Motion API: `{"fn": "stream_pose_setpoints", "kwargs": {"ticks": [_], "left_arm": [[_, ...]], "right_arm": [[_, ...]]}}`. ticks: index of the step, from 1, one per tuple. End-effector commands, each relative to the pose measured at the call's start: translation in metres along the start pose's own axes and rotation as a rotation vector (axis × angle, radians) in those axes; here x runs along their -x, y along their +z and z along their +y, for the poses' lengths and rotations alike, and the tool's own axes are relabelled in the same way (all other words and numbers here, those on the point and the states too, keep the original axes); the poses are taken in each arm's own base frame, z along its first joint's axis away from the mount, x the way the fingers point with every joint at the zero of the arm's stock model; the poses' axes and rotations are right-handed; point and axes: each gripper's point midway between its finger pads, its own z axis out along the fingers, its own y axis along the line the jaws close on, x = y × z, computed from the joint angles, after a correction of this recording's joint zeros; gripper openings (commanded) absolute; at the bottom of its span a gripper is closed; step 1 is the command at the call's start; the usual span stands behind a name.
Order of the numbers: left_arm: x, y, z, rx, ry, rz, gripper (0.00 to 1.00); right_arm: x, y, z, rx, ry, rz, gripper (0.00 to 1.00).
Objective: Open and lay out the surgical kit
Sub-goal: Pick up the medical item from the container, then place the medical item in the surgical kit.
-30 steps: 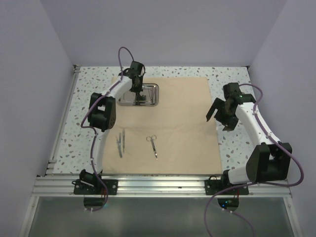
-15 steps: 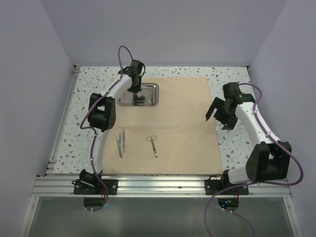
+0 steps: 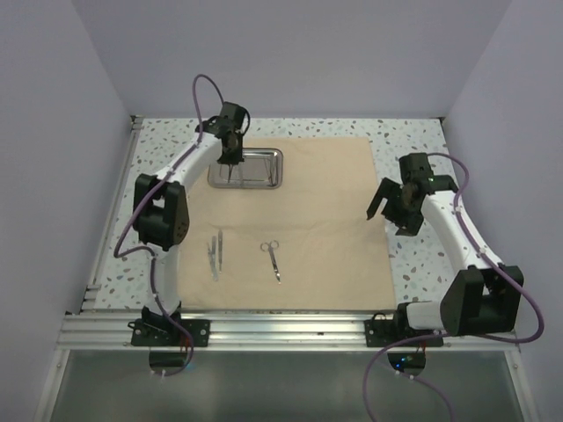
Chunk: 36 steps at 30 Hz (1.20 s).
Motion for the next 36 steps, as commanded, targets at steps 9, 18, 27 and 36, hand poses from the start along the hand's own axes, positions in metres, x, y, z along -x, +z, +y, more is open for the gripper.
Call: {"fn": "stream_pose_setpoints", "kwargs": {"ticks": [9,18,27,36], "left_arm": [[-0.113,-0.116,-0.07,-0.078,-0.149,-0.001,0.0],[-0.22,-0.14,-0.106,-0.086,-0.144,0.12,0.0],[-0.286,-0.128,-0.113,-0.04,-0.104,0.227,0.41],[-0.183,-0.191,-0.119,-0.055,-0.09,0.015,0.86]], "right_arm": [[-0.024,-0.023,0.014,0.132,0.003,0.016,0.91],[-0.038,-0.026,0.02,0.209,0.008,0.002,0.91],[-0.049,-0.033,0.023,0.214,-0.059,-0.002,0.91],[-0.051,-0.042,0.023,0.218,-0.073,-0.013,0.91]]}}
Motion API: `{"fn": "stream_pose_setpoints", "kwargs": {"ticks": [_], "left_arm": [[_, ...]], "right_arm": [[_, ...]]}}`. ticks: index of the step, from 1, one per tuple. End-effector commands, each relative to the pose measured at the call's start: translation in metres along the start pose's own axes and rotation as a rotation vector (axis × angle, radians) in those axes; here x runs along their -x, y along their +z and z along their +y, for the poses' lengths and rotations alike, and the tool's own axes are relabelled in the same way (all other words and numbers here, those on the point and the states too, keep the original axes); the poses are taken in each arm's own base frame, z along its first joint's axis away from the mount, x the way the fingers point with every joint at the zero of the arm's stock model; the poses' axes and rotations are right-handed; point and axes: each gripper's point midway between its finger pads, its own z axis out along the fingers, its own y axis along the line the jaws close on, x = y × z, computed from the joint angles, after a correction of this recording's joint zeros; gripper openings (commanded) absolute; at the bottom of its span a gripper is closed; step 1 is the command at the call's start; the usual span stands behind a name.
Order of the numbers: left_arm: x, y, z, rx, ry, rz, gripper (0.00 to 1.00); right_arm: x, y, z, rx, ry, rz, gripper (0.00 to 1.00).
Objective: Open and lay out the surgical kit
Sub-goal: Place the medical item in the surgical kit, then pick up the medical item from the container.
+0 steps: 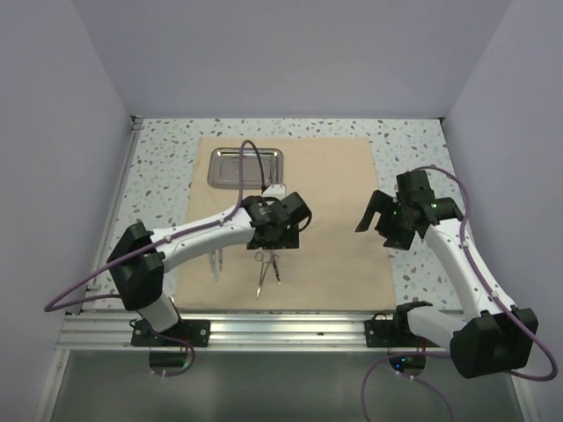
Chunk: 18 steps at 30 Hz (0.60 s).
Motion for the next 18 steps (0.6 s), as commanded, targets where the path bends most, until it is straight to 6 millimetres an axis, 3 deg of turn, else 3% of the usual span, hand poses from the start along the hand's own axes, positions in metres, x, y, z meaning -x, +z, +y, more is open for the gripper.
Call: {"fn": "stream_pose_setpoints", "kwargs": {"ticks": [1,2,4,5,7,8,9,10,12,13,14,15,16,17,18], "left_arm": [[0.071,-0.053,-0.005,-0.04,-0.018,-0.179,0.86],[0.092,-0.049,0.007,-0.018,-0.012,-0.19,0.86],[0.129,-0.048,0.013,-0.036,-0.035,-0.237,0.84],[0.151,-0.033,0.034,0.01,-0.027,-0.24,0.83],[0.19,-0.028,0.043,0.015,-0.04,-0.284,0.82],[0.206,-0.006,0.061,0.073,-0.021,-0.264,0.81],[0.229,-0.008,0.062,0.072,-0.028,-0.298,0.81],[0.238,0.017,0.076,0.125,0.001,-0.266,0.81],[0.267,0.025,0.078,0.132,-0.001,-0.295,0.79],[0.274,0.032,0.08,0.14,0.002,-0.295,0.79],[0.28,0.055,0.086,0.162,0.017,-0.272,0.79],[0.294,0.056,0.084,0.151,0.01,-0.294,0.79],[0.299,0.062,0.085,0.156,0.011,-0.293,0.79],[0.3,0.084,0.092,0.18,0.015,-0.262,0.79],[0.309,0.084,0.091,0.174,0.007,-0.275,0.78]], "right_arm": [[0.001,-0.014,0.004,0.022,-0.024,-0.031,0.91],[0.004,-0.015,0.002,0.01,-0.028,-0.045,0.91],[0.008,-0.018,0.001,-0.003,-0.033,-0.061,0.92],[0.01,-0.019,0.001,-0.007,-0.035,-0.068,0.92],[0.016,-0.021,0.003,-0.012,-0.037,-0.079,0.92],[0.018,-0.023,0.004,-0.012,-0.04,-0.082,0.92],[0.02,-0.024,0.002,-0.029,-0.041,-0.089,0.92],[0.026,-0.027,0.002,-0.035,-0.045,-0.102,0.92],[0.031,-0.029,-0.003,-0.068,-0.048,-0.118,0.93],[0.035,-0.031,-0.003,-0.07,-0.045,-0.124,0.93],[0.038,-0.031,-0.005,-0.075,-0.041,-0.126,0.93],[0.04,-0.032,-0.008,-0.091,-0.042,-0.132,0.93],[0.042,-0.031,-0.01,-0.105,-0.034,-0.129,0.93],[0.043,-0.03,-0.012,-0.112,-0.027,-0.128,0.93],[0.043,-0.029,-0.014,-0.118,-0.023,-0.123,0.93]]}}
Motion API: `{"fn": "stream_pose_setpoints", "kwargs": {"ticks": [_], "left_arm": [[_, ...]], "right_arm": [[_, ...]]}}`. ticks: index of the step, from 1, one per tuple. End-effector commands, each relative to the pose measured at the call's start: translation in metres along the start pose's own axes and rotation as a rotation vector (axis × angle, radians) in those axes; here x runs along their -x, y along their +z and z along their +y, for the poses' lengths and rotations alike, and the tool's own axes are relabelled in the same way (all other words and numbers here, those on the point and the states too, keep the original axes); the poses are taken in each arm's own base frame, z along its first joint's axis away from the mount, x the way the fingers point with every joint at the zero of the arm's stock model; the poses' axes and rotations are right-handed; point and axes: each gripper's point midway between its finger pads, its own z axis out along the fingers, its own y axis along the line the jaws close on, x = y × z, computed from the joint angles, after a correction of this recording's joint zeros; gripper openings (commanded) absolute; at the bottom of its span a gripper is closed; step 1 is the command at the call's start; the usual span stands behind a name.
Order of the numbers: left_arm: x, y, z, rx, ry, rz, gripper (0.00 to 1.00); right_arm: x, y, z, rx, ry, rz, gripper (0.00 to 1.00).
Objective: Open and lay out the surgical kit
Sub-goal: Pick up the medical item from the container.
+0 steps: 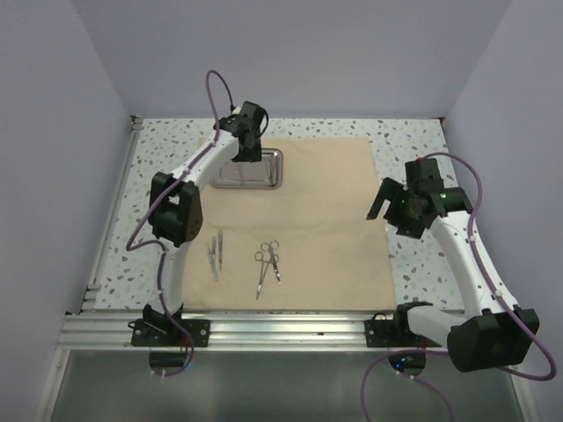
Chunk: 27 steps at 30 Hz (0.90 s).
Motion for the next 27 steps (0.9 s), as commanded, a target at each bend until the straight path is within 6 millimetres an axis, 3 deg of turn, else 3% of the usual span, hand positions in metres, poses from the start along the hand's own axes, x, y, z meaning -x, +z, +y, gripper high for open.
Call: {"fn": "stream_pose_setpoints", "kwargs": {"ticks": [1,2,6,17,22,27], "left_arm": [[0.028,0.015,0.0,-0.008,0.05,-0.044,0.78],[0.023,0.029,0.003,0.002,0.052,-0.024,0.77],[0.003,0.052,0.003,-0.008,0.077,0.031,0.73],[-0.072,0.067,0.003,-0.092,0.115,0.145,0.62],[-0.087,0.076,0.001,-0.107,0.13,0.177,0.59],[-0.09,0.085,-0.005,-0.13,0.14,0.184,0.52]], "right_arm": [[0.008,-0.003,-0.01,-0.052,-0.01,-0.01,0.93],[0.009,-0.002,-0.013,-0.063,0.0,-0.008,0.93],[0.009,0.002,-0.02,-0.094,0.015,0.002,0.93],[0.016,0.018,-0.018,-0.126,0.04,0.043,0.93],[0.021,0.022,-0.014,-0.123,0.046,0.048,0.93],[0.023,0.025,-0.015,-0.131,0.044,0.05,0.93]]}}
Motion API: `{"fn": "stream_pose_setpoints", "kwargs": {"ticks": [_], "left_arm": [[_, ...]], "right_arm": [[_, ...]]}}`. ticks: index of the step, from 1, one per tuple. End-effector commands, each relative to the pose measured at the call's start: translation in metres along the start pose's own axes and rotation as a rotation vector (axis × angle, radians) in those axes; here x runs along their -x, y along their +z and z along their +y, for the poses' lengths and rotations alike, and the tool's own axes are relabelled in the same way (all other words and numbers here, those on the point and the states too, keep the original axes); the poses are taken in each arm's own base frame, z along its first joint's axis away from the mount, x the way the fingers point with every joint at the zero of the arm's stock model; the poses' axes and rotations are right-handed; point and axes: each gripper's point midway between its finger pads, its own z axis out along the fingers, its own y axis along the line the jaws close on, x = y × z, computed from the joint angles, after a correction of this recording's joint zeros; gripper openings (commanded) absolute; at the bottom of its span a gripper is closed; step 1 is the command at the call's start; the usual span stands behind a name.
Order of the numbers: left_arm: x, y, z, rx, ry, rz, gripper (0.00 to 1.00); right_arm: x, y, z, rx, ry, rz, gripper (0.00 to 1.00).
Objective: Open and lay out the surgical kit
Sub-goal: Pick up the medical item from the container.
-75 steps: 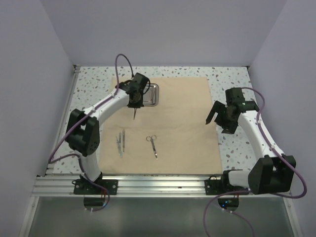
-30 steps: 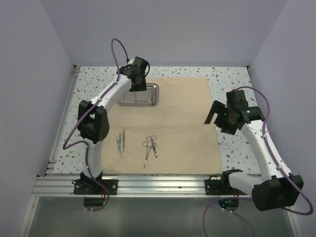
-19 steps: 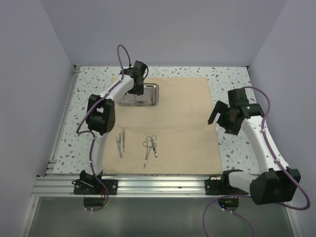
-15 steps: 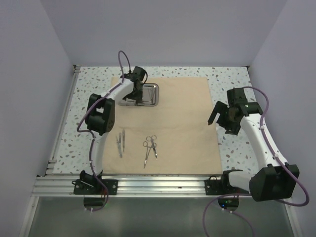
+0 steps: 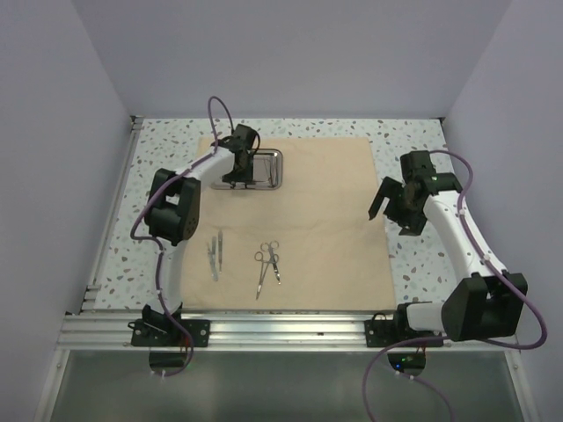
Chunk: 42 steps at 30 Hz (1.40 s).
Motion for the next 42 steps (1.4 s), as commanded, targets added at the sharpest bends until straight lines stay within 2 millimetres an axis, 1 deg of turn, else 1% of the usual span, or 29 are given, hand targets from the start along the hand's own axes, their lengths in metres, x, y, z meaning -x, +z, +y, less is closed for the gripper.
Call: {"fn": "stream_pose_setpoints", "kwargs": {"ticks": [1,2,6,10,12,14,17,19,22,23,24,27,31,33,35,39,40,42], "left_arm": [[-0.022,0.02,-0.003,-0.026,0.044,0.066,0.51],[-0.021,0.021,-0.002,-0.026,0.041,0.067,0.48],[-0.025,0.031,0.002,-0.029,0.025,0.089,0.42],[-0.032,0.042,0.016,-0.02,-0.01,0.117,0.37],[-0.034,0.045,0.02,-0.023,-0.022,0.124,0.32],[-0.039,0.049,0.028,-0.015,-0.038,0.139,0.29],[-0.044,0.052,0.035,-0.009,-0.05,0.154,0.29],[-0.05,0.055,0.036,-0.014,-0.05,0.167,0.28],[-0.058,0.059,0.036,-0.014,-0.046,0.186,0.21],[-0.06,0.059,0.037,-0.012,-0.042,0.188,0.17],[-0.059,0.059,0.036,-0.016,-0.041,0.186,0.15],[-0.058,0.06,0.035,-0.021,-0.029,0.187,0.01],[-0.056,0.061,0.034,-0.022,-0.026,0.192,0.0],[-0.053,0.06,0.033,-0.025,-0.03,0.185,0.0],[-0.043,0.055,0.032,-0.028,-0.035,0.168,0.0],[-0.002,0.029,0.03,-0.044,-0.058,0.077,0.0],[0.013,0.021,0.028,-0.051,-0.063,0.052,0.0],[0.03,0.007,0.028,-0.059,-0.073,0.019,0.0]], "right_arm": [[0.014,-0.007,0.005,0.011,0.009,-0.041,0.93],[0.014,-0.006,0.005,0.006,0.01,-0.038,0.93],[0.017,-0.005,0.004,-0.002,0.009,-0.04,0.93],[0.02,-0.004,0.005,-0.007,0.005,-0.034,0.93],[0.022,-0.003,0.006,-0.011,0.005,-0.031,0.93],[0.023,-0.002,0.006,-0.013,0.003,-0.028,0.92],[0.024,0.0,0.007,-0.015,0.006,-0.02,0.92],[0.025,0.001,0.008,-0.014,0.009,-0.016,0.92],[0.027,0.002,0.009,-0.019,0.01,-0.013,0.92],[0.028,0.003,0.009,-0.019,0.011,-0.013,0.92],[0.028,0.003,0.009,-0.019,0.011,-0.013,0.92],[0.028,0.006,0.011,-0.019,0.016,-0.005,0.92],[0.028,0.009,0.013,-0.013,0.022,0.001,0.92],[0.028,0.01,0.014,-0.008,0.031,0.002,0.92],[0.028,0.01,0.015,-0.005,0.034,0.004,0.92],[0.026,0.009,0.013,-0.003,0.033,0.0,0.92],[0.026,0.008,0.013,0.0,0.031,-0.004,0.92],[0.024,0.008,0.012,-0.001,0.028,-0.002,0.92]]}}
